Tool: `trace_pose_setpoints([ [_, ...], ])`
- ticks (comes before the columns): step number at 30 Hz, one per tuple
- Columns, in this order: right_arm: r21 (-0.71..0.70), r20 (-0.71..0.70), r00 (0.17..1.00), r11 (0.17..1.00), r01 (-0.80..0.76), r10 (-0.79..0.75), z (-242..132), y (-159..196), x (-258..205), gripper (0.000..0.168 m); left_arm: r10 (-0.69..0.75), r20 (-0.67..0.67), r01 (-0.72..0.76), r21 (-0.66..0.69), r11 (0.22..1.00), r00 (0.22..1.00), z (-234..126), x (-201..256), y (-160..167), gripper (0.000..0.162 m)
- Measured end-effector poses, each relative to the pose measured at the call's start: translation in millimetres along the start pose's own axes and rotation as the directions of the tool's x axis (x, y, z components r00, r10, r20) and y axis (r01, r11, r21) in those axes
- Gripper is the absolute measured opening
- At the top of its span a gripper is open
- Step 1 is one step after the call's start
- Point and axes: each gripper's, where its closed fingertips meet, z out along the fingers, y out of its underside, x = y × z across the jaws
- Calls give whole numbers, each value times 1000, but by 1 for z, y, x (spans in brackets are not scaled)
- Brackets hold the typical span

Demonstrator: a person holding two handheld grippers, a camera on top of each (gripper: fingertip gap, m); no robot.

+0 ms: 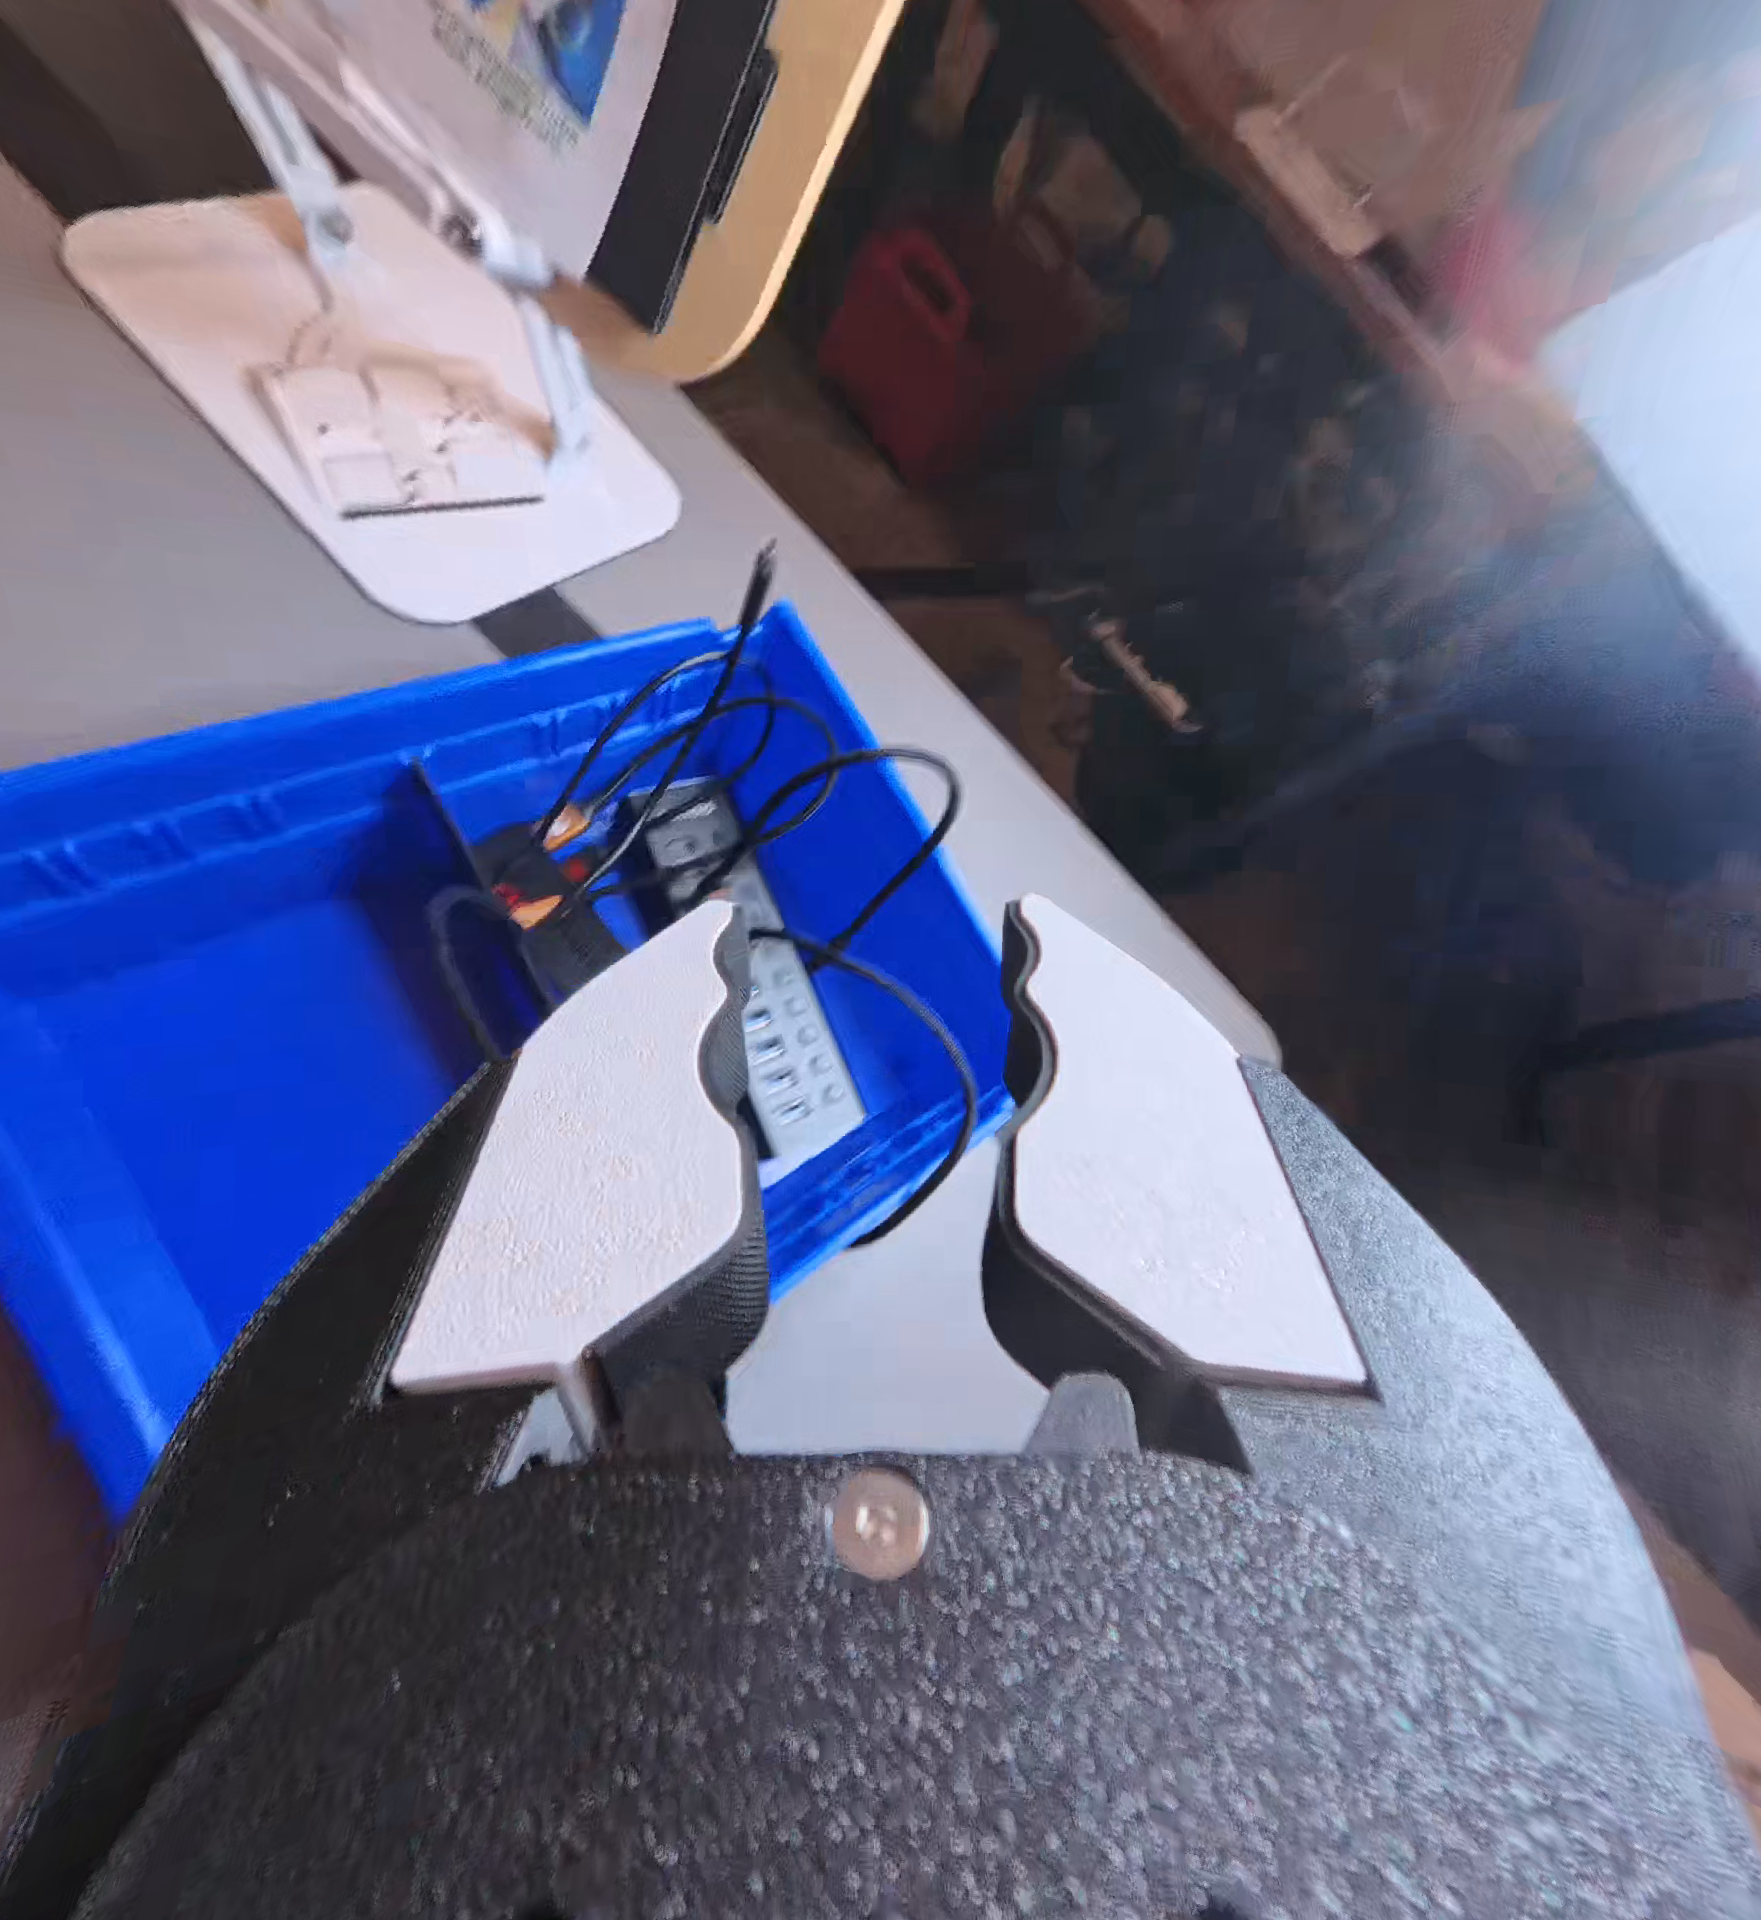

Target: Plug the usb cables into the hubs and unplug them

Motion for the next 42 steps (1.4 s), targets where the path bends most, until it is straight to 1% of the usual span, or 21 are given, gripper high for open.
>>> trace_pose_setpoints([
  [2,-61,156,985,996,-59,68,-10,22,-22,57,-2,-1,2,-2,1000,1000,0,0,1,5],
  [4,-107,206,977,994,-29,51,-16,43,-36,57,-5,-6,5,-4,1000,1000,1,0,2,5],
  [5,-139,207,978,990,4,25,-15,55,-40,53,-8,-10,8,-5,1000,1000,1,1,2,5],
  [6,-171,188,982,984,40,-7,-13,65,-41,46,-9,-14,9,-8,1000,1000,2,1,3,5],
  [7,-197,154,987,977,80,-49,-8,73,-39,32,-8,-18,8,-11,1000,1000,3,2,3,5],
  [8,-209,110,990,971,115,-93,-2,76,-34,11,-7,-21,7,-15,1000,1000,4,3,4,5],
  [9,-211,69,990,969,132,-120,4,74,-28,5,-5,-24,4,-20,1000,1000,5,4,5,5],
  [11,-232,3,992,965,123,-125,19,66,-15,5,-1,-26,1,-27,1000,1000,7,5,5,4],
  [14,-363,-79,967,910,199,-243,52,62,4,4,0,-20,-1,-30,1000,1000,7,5,5,4],
  [16,-442,-76,947,862,248,-312,80,67,8,5,4,-12,-4,-28,1000,1000,6,4,6,5],
  [18,-490,-55,935,826,280,-349,108,73,5,5,0,4,0,-7,1000,1000,4,1,3,5],
  [21,-508,-74,925,813,286,-372,135,77,7,4,-36,40,34,43,998,999,-2,-9,-5,6],
  [23,-506,-101,923,818,273,-371,141,77,11,5,-62,48,59,68,996,997,-5,-14,-7,7],
  [24,-504,-116,925,824,260,-363,140,76,13,9,-72,54,68,74,995,996,-6,-16,-7,8],
  [26,-465,-124,943,858,219,-308,130,67,14,25,-84,68,78,81,994,994,-8,-21,-6,9],
  [29,-351,-123,973,926,139,-193,100,46,10,34,-98,83,90,94,991,992,-11,-26,-7,11],
  [31,-285,-92,989,955,86,-116,77,36,1,43,-109,95,98,107,989,990,-14,-30,-9,13],
  [34,-162,-50,998,986,25,-33,42,21,-17,49,-125,143,106,132,986,982,-22,-42,-12,17],
  [37,0,-29,999,1000,-17,17,8,5,-44,53,-160,226,124,163,979,961,-41,-65,-15,22],
  [39,104,-53,998,994,-25,31,-13,0,-61,54,-196,294,144,190,971,936,-61,-86,-14,24],
  [42,237,-108,992,971,-37,64,-43,0,-87,54,-244,386,194,166,967,889,-94,-115,4,33],
])
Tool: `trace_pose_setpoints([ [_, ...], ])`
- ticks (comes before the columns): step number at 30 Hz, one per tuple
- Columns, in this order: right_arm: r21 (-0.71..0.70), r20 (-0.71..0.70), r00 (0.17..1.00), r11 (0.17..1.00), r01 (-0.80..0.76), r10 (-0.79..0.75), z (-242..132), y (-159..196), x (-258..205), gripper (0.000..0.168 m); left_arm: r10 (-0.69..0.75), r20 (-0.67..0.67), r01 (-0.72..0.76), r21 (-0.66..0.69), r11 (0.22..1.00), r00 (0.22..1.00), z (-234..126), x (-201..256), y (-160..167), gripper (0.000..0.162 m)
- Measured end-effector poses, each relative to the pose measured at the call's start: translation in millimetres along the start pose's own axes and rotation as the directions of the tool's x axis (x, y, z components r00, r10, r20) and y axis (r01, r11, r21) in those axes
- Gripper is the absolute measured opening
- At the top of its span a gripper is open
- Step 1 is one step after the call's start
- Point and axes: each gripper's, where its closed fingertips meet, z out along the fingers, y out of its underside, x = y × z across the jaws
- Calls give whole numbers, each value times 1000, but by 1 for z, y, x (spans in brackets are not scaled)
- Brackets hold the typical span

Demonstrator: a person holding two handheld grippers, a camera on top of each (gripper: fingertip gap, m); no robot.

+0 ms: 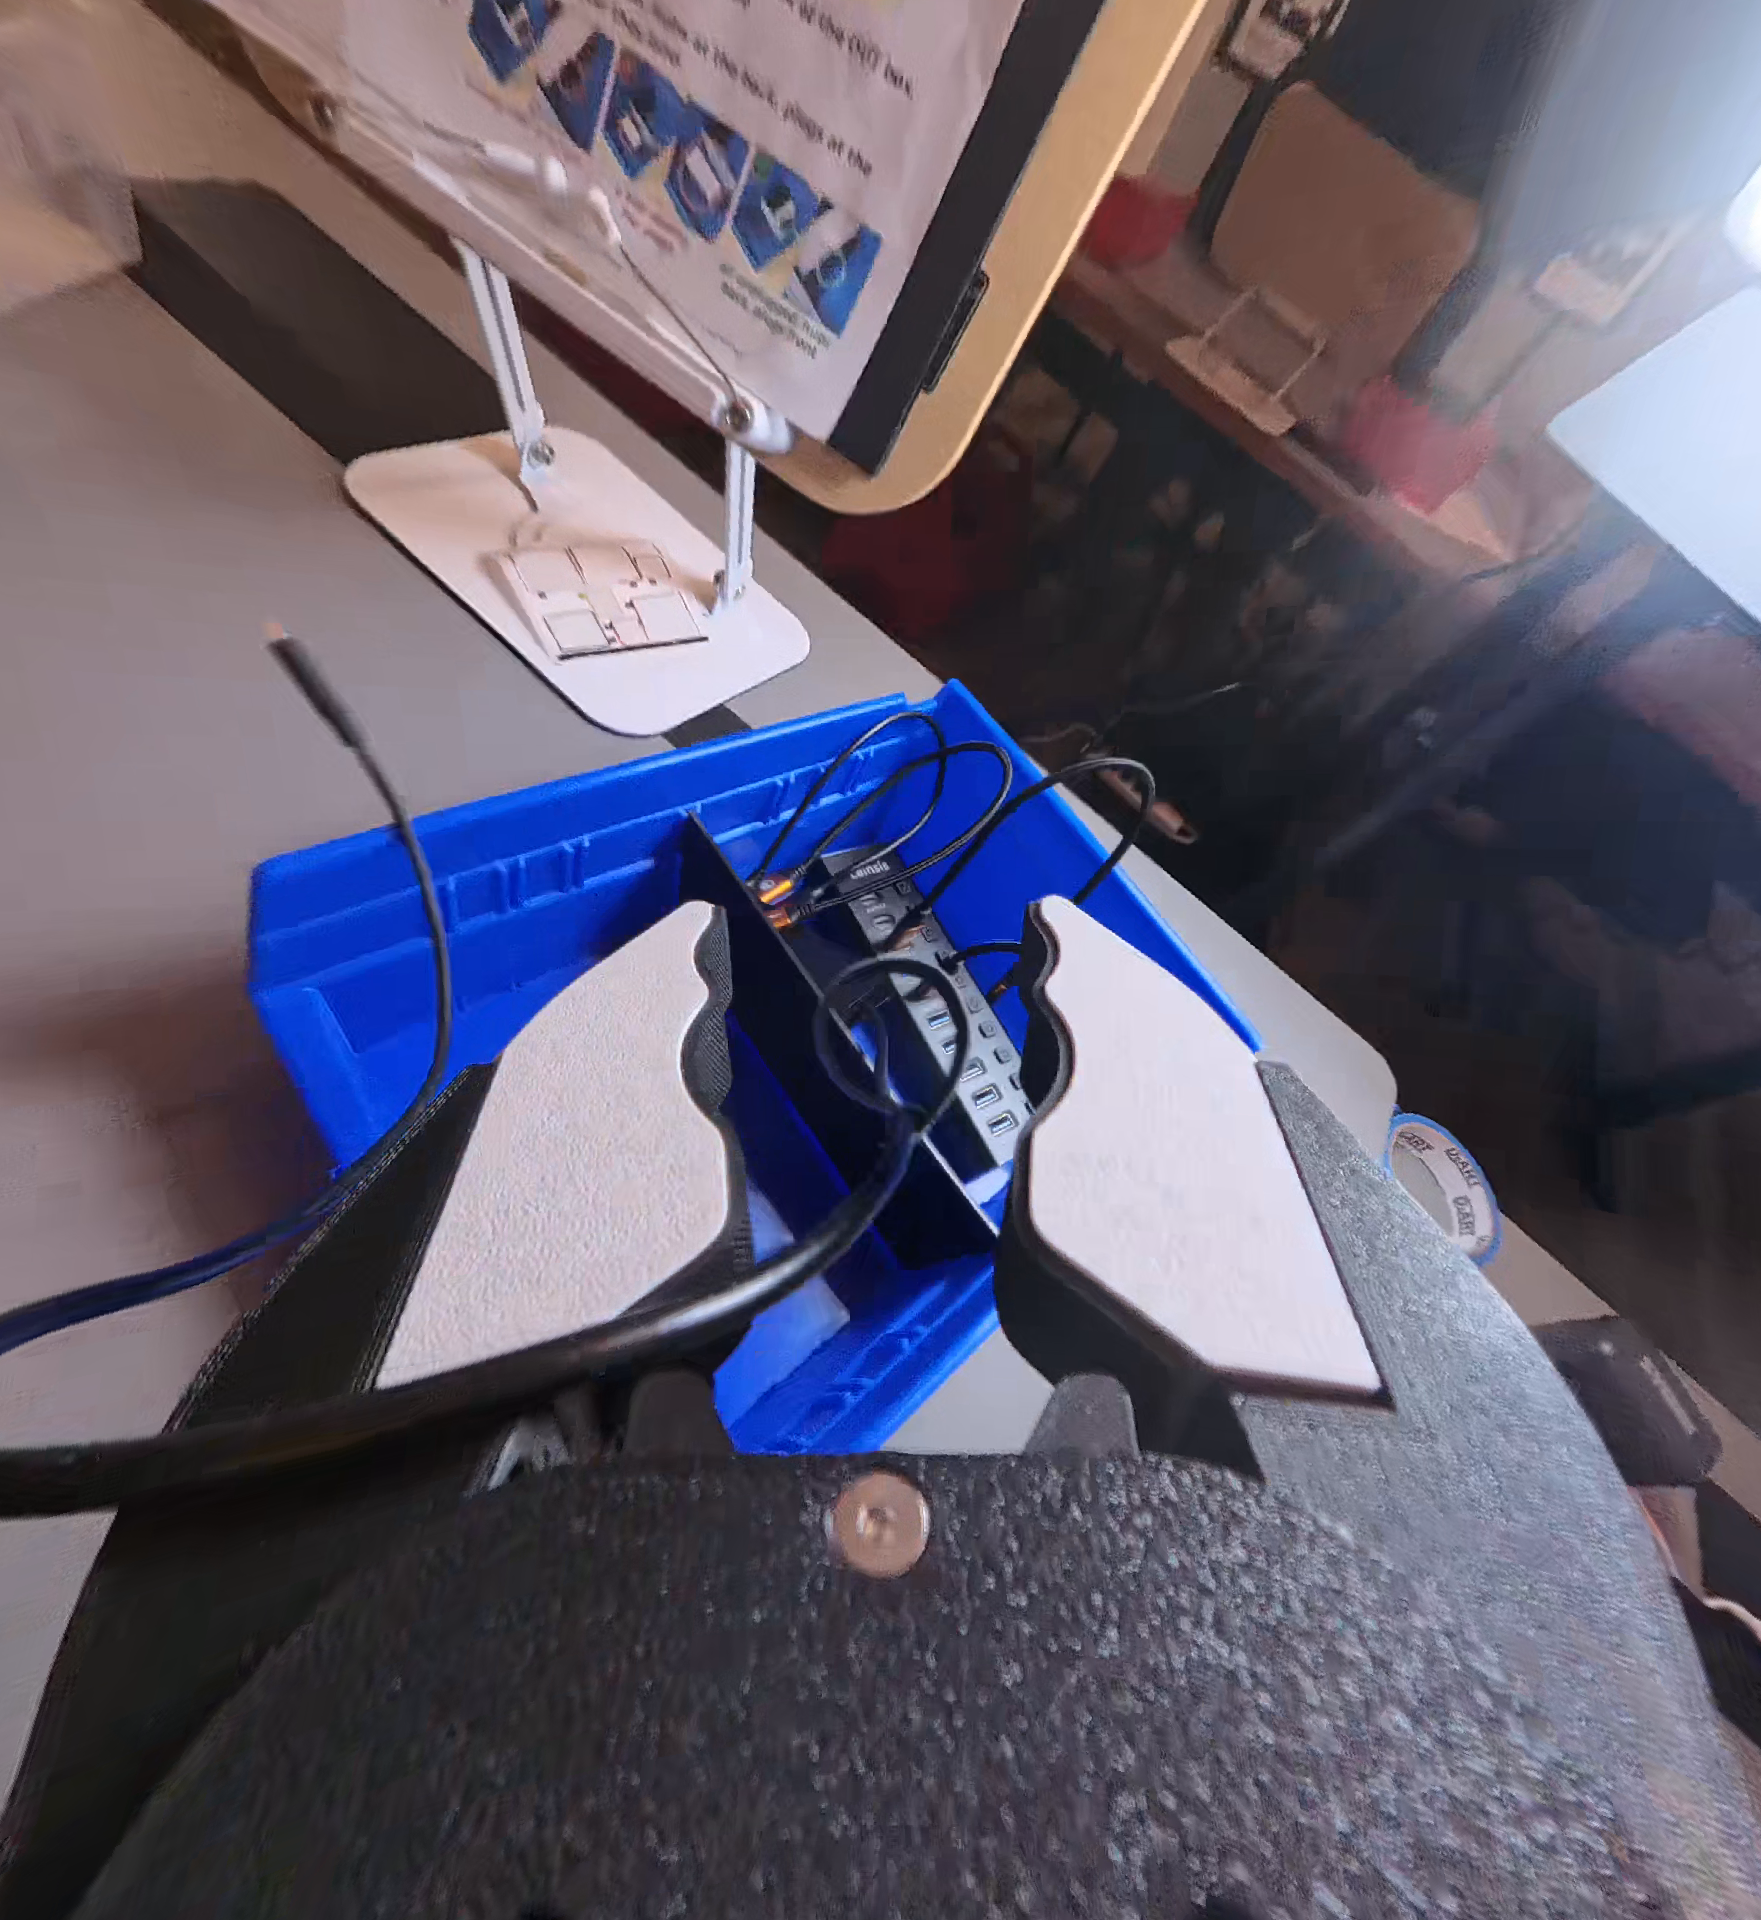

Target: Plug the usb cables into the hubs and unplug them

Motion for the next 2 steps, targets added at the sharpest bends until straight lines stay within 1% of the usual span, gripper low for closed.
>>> trace_pose_setpoints([
  [2,51,-43,999,999,0,2,-19,5,-14,54,-12,55,16,-78,997,998,-9,-26,17,40],
])
